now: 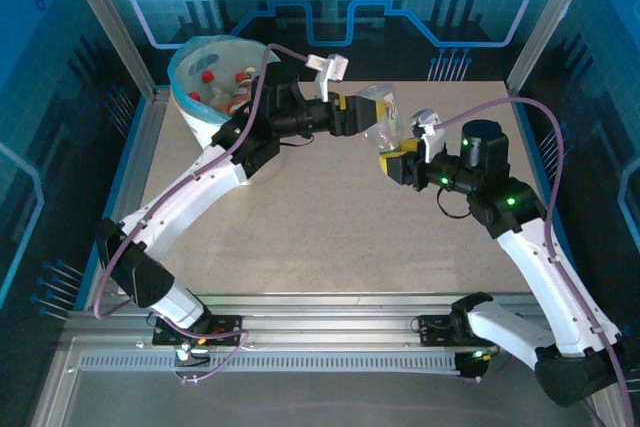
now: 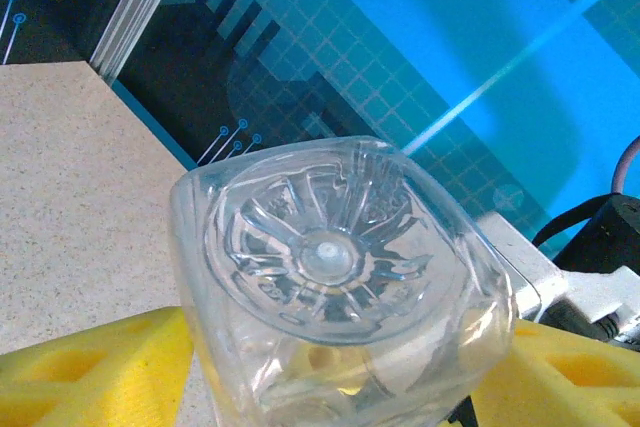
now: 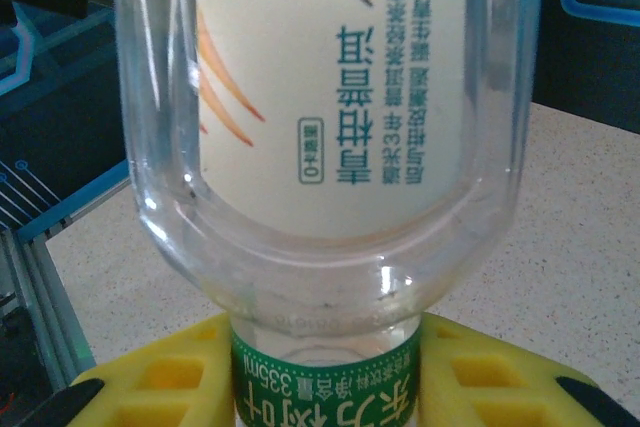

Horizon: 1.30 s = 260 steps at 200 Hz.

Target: Put the plastic bottles in the bin

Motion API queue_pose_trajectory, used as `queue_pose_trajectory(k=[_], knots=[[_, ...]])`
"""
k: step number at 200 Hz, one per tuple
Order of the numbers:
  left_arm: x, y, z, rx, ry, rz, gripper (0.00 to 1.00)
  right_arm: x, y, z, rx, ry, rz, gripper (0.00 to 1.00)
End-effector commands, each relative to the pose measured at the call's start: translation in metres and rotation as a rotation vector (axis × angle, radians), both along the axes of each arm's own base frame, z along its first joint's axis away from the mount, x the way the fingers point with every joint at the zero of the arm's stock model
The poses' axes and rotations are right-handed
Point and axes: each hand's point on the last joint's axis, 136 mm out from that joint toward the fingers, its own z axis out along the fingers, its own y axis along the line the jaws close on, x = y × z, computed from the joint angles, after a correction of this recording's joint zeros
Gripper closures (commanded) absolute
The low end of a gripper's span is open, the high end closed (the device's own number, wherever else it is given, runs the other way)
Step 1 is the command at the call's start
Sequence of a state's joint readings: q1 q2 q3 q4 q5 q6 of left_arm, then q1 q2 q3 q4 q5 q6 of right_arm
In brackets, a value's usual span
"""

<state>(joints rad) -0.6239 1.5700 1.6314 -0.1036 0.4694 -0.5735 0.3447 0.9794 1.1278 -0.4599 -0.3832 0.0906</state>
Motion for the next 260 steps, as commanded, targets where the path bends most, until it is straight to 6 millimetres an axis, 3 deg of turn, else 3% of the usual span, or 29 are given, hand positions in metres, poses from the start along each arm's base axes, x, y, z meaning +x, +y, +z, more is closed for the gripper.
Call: queue_pose_trajectory(k=[1,45,81,103,121,147,184,207,228,260], knots=[[0.003,0.011,0.003,-0.022,0.028,0.021,0.35,-0.004,0.005,0.012,0.003,-0.038,0.011,0.69],[0.011,0.034,-0.002,-0.066,0.067,0.089,0.56,-0.007,0.012,0.005,-0.032,-0.046,0.012,0.54],[0.011,0.056,0.002,-0.064,0.044,0.160,0.57,-0.001,0.014,0.011,-0.046,-0.052,-0.026,0.21],[0.019,0.087,0.009,-0.066,0.032,0.275,0.57,0.005,0.014,0.017,-0.036,-0.058,-0.060,0.15],[0.027,0.126,0.023,-0.052,-0.005,0.379,0.57,0.009,0.011,0.020,-0.027,-0.055,-0.094,0.13],[0.039,0.204,0.050,0.018,-0.117,0.608,0.57,0.010,0.010,0.023,-0.025,-0.058,-0.103,0.10],[0.058,0.315,0.053,0.149,-0.130,0.936,0.56,0.005,0.008,0.022,-0.043,-0.053,-0.102,0.07],[0.070,0.358,0.050,0.134,-0.089,1.030,0.54,0.003,0.004,0.017,-0.059,-0.047,-0.114,0.06],[0.087,0.371,0.035,0.132,-0.003,1.015,0.49,0.000,0.001,0.014,-0.063,-0.043,-0.121,0.06],[0.110,0.358,0.010,0.090,0.097,0.917,0.43,-0.002,-0.001,0.009,-0.072,-0.030,-0.123,0.06]])
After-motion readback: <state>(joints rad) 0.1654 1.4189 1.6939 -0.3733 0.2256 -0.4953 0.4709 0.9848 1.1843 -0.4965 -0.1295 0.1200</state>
